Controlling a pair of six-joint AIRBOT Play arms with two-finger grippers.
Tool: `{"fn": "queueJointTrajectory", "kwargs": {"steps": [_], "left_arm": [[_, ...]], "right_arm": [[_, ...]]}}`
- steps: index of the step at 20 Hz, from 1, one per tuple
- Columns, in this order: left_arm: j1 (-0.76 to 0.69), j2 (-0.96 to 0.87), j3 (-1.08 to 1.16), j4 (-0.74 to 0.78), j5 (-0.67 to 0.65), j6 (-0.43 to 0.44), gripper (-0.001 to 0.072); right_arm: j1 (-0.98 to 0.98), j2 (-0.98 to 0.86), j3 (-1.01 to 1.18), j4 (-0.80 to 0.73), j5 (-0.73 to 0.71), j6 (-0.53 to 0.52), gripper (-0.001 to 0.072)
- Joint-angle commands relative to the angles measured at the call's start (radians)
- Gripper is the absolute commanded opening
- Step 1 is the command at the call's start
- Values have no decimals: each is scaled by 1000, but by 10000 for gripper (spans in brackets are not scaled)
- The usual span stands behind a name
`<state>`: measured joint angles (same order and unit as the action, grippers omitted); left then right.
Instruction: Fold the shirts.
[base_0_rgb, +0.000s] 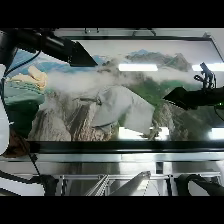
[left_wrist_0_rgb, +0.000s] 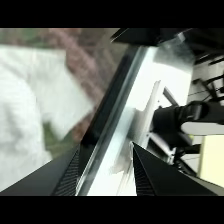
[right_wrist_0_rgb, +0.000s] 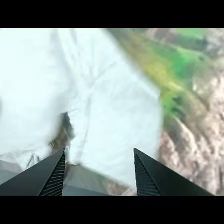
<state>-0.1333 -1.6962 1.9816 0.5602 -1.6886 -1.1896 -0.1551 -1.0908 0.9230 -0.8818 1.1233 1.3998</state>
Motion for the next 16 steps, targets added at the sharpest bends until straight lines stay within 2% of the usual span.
{"fn": "queueJointTrajectory", "kwargs": {"steps": [1, 3, 5, 7, 11, 16], "left_arm": [[-19, 8, -61, 225, 5, -36, 344], [28, 8, -108, 288, 11, -42, 344], [103, 8, -181, 285, 45, -42, 346], [178, 8, -282, 286, 83, -48, 719], [294, 7, -499, 282, 151, -48, 715], [280, 7, -766, 277, 201, 51, 714]], "right_arm": [[-20, -21, 6, 1, 48, -17, 478], [-5, -54, 5, 0, 47, -17, 478], [21, -104, 4, 0, 35, -17, 478], [43, -167, 5, 2, -7, -34, 478], [13, -290, 37, 4, -154, -115, 478], [-15, -514, 224, 5, -80, -137, 478]]}}
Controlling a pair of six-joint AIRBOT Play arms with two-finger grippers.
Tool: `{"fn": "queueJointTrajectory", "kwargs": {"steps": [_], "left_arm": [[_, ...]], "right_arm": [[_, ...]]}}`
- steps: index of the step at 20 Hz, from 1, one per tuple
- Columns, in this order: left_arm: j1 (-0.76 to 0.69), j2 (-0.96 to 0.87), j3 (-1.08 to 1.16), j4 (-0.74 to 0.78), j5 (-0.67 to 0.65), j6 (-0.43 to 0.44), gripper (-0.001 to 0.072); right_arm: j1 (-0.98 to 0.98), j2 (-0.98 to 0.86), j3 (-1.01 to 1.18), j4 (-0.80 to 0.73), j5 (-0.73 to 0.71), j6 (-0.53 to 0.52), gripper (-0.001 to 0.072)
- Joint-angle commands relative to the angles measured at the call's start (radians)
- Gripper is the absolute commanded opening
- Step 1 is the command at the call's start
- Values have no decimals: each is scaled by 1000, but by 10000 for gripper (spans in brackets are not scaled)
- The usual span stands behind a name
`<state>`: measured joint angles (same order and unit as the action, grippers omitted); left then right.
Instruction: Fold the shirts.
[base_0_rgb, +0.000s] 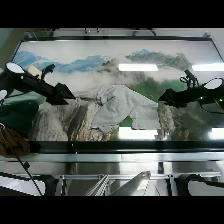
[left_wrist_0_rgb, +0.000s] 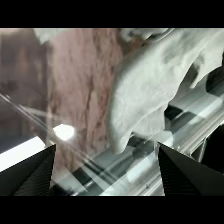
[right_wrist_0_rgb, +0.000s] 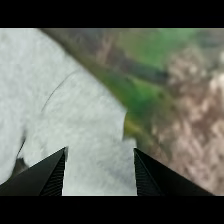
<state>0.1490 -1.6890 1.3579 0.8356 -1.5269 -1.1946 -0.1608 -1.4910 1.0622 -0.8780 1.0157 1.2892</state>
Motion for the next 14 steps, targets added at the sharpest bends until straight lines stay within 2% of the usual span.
{"fn": "queueJointTrajectory", "kwargs": {"steps": [1, 6, 9, 11, 12, 13, 14], "left_arm": [[-21, 0, -187, 2, 68, 62, 714], [-143, 0, -325, -6, 170, 92, 696], [-221, 0, -326, -138, 190, 143, 695], [-275, 0, -326, -173, 240, 158, 695], [-298, -5, -326, -174, 256, 158, 695], [-314, -15, -325, -177, 249, 157, 695], [-330, -30, -326, -176, 225, 156, 695]], "right_arm": [[-6, -153, 106, 2, 45, -31, 478], [19, -251, 117, 66, 79, -88, 477], [49, -261, 117, 145, 84, -148, 475], [65, -262, 117, 180, 85, -168, 471], [71, -262, 117, 192, 93, -168, 417], [72, -262, 118, 204, 108, -169, 330], [72, -262, 118, 214, 124, -182, 328]]}}
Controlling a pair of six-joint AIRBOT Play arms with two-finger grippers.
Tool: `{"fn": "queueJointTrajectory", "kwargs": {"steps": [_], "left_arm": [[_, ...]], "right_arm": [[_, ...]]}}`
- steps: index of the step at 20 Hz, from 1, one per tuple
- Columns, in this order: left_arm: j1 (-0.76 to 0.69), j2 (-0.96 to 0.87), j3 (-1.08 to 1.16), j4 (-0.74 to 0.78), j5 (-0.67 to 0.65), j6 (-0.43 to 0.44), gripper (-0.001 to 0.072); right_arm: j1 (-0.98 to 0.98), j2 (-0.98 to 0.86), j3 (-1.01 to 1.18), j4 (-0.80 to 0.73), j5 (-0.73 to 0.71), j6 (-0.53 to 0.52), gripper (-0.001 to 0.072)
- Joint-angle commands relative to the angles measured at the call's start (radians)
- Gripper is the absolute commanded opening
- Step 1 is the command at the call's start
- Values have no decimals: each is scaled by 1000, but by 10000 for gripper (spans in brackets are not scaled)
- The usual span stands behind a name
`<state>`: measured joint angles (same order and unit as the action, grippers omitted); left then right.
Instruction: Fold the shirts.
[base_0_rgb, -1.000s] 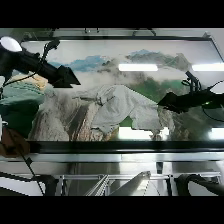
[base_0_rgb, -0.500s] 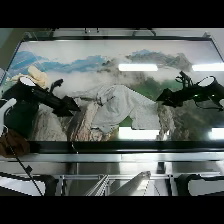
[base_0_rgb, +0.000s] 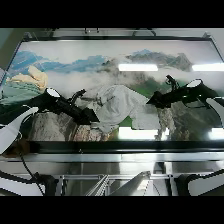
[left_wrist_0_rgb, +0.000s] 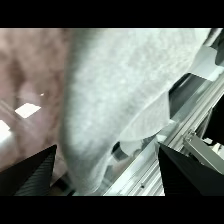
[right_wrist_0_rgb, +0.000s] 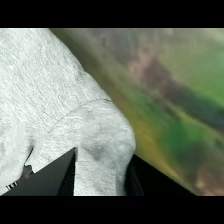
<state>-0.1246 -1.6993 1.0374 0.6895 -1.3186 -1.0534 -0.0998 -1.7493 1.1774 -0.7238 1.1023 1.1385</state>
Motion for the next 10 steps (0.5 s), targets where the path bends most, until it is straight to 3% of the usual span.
{"fn": "queueJointTrajectory", "kwargs": {"steps": [1, 2, 4, 5, 10], "left_arm": [[-66, -37, -5, -31, -18, 13, 694], [-74, -54, -5, -31, -49, 13, 652], [-79, -81, -5, -30, -100, 13, 193], [-76, -91, -4, -30, -116, 18, 1], [0, -50, 129, -39, -310, -8, 9]], "right_arm": [[9, -3, 3, 66, 57, -34, 321], [8, -2, 3, 67, 74, -34, 236], [8, -2, 3, 67, 113, -55, 57], [8, 0, 3, 68, 129, -56, 17], [-39, 106, 45, 182, 232, -120, 17]]}}
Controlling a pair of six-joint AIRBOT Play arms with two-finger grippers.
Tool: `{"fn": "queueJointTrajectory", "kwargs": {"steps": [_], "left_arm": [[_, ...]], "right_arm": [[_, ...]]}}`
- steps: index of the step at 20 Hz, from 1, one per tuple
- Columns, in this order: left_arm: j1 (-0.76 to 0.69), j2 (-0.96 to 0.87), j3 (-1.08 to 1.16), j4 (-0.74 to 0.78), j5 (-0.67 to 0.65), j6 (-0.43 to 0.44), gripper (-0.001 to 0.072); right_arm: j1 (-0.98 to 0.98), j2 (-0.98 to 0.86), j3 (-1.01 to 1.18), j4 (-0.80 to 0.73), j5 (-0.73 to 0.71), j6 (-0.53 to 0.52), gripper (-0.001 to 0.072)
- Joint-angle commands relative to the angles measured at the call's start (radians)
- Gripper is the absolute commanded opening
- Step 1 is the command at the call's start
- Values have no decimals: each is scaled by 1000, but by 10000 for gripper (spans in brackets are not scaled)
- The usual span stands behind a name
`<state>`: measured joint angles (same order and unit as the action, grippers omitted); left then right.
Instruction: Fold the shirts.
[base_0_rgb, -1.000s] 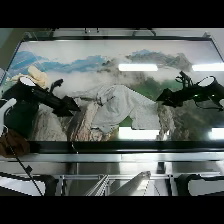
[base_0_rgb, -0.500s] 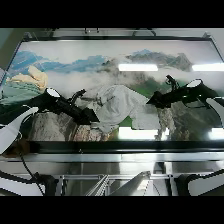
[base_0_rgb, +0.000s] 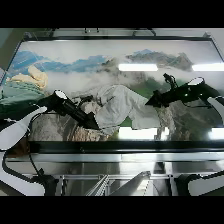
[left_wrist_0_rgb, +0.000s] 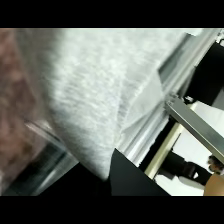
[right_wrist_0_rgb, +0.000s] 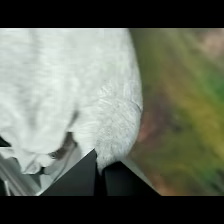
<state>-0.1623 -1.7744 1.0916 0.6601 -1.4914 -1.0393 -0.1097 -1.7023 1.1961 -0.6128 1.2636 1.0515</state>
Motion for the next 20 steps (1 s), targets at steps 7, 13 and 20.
{"fn": "queueJointTrajectory", "kwargs": {"steps": [7, 13, 20], "left_arm": [[221, 400, 491, -9, -270, -114, 12], [195, 661, 742, -6, -254, -103, 23], [219, 677, 832, 2, -254, -102, 24]], "right_arm": [[-207, 562, 160, 463, 40, -216, 18], [-185, 993, 160, 467, -217, -362, 18], [-165, 1019, 150, 317, -185, -283, 18]]}}
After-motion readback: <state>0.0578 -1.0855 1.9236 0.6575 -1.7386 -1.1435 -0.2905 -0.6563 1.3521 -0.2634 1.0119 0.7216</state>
